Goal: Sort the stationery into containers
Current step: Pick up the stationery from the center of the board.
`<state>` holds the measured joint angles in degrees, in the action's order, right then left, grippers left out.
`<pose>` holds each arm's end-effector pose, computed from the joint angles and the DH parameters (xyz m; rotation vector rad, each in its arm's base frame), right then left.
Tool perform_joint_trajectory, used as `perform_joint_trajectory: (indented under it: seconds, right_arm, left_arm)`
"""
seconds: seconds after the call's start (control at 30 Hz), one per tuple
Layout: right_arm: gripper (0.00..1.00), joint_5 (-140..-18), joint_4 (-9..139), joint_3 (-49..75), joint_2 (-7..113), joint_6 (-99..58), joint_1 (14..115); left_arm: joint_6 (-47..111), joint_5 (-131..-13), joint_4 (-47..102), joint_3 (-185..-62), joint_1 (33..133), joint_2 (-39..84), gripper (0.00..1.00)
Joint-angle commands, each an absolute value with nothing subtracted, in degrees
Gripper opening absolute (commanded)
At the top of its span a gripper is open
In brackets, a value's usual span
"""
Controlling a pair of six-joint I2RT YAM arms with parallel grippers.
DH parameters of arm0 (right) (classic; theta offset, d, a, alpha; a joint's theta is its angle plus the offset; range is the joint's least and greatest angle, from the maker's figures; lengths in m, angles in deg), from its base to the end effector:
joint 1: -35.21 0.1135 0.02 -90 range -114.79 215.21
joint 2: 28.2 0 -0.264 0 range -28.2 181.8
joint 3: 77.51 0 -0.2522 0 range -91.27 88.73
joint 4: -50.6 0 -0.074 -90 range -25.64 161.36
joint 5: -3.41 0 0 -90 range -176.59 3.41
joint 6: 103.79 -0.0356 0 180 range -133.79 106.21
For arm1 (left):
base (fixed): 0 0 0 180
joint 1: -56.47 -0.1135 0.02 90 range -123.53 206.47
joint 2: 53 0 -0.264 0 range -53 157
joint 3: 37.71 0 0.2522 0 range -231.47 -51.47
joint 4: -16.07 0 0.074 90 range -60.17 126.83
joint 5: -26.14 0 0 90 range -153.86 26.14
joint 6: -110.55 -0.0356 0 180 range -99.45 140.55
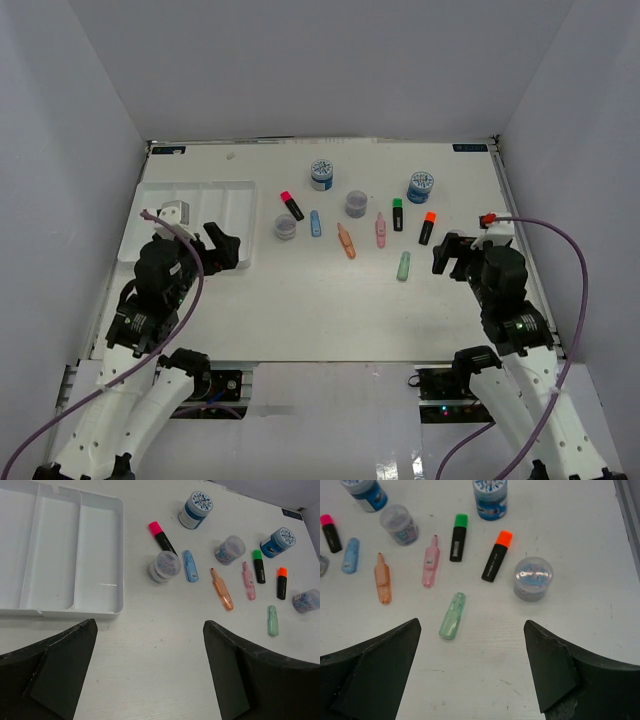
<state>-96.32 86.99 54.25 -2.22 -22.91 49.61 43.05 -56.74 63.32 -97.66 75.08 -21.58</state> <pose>0.1195 0.0245 0.2981 0.0366 1.8155 0.1369 0.1150 -0.0341 0.3365 -0.1500 1.9061 -0.3696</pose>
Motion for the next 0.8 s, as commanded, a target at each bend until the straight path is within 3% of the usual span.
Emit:
perform_joint_trajectory:
  seconds: [0.0, 0.23, 0.43, 0.77]
  right_arm:
    - [0.9, -105.3, 86.2, 52.2, 4.7, -29.0, 49.8]
    - [0.9, -115.4, 86.2, 46.3, 25.8, -34.3, 49.1]
    - [0.9, -113.6, 84.2, 39.7, 41.2, -34.4, 45.6]
    - [0.9, -109.7, 79.6, 35.6, 54.5, -33.4, 41.6]
  left_arm:
    - [43.3, -59.0, 58.5, -96.4, 75.4, -18.6, 0.98]
    - [42.3, -61.2, 51.8, -90.8, 75.4, -14.3, 0.98]
    - [41.9, -59.0, 46.9, -84.3, 75.4, -18.3, 0.98]
    - [41.6, -57.5, 47.5, -84.0, 75.4, -20.0, 0.98]
